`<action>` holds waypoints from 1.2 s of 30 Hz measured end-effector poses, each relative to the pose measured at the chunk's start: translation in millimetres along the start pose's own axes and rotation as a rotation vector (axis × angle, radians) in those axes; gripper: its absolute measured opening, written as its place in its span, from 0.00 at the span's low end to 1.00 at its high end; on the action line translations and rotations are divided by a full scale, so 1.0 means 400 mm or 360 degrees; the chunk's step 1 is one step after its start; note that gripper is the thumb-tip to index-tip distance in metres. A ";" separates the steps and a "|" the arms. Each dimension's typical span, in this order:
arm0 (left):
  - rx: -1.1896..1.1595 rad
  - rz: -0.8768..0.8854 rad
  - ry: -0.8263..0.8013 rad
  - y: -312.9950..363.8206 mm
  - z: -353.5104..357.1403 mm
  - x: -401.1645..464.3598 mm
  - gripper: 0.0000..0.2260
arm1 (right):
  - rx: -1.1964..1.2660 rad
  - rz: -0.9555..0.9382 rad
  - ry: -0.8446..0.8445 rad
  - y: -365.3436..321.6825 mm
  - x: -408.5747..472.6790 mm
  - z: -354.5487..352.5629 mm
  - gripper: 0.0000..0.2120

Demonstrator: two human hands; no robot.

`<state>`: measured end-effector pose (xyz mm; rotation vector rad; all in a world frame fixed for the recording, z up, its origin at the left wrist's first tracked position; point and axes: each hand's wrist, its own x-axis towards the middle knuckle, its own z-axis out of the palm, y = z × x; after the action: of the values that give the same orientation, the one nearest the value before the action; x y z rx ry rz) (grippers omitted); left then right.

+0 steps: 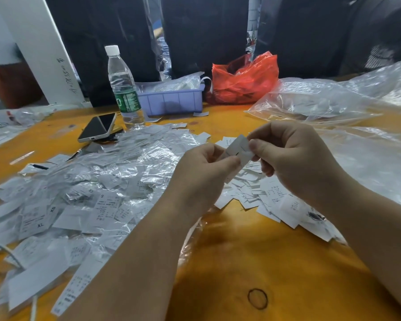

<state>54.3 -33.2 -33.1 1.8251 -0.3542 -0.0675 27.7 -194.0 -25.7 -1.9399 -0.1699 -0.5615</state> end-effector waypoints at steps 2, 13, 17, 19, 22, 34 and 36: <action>-0.0007 0.0097 0.0000 0.000 0.003 -0.002 0.02 | -0.0224 -0.0100 0.0026 -0.005 -0.003 -0.002 0.04; -0.0039 0.0109 -0.0278 0.000 0.044 -0.023 0.07 | -0.1452 -0.0027 -0.0052 -0.080 -0.058 -0.093 0.16; -0.0074 0.0086 -0.0356 0.002 0.057 -0.029 0.08 | -0.1789 0.0276 -0.0055 -0.058 -0.097 -0.134 0.12; -0.0057 0.0097 -0.0371 0.003 0.062 -0.032 0.08 | -0.1842 0.0424 -0.0223 -0.035 -0.124 -0.125 0.11; -0.0046 0.0101 -0.0398 0.002 0.066 -0.036 0.08 | -0.1964 0.0430 -0.0347 -0.009 -0.149 -0.109 0.09; 0.0027 0.0121 -0.0413 -0.003 0.065 -0.035 0.08 | -0.1749 0.0115 0.0068 -0.007 -0.147 -0.108 0.11; 0.0011 0.0115 -0.0398 -0.003 0.063 -0.034 0.08 | -0.1447 -0.0050 0.0211 -0.008 -0.142 -0.112 0.11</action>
<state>35.7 -52.6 -43.2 1.8127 -0.5964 -0.2457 -37.1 -224.9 -34.2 -2.7603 0.1781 -0.8829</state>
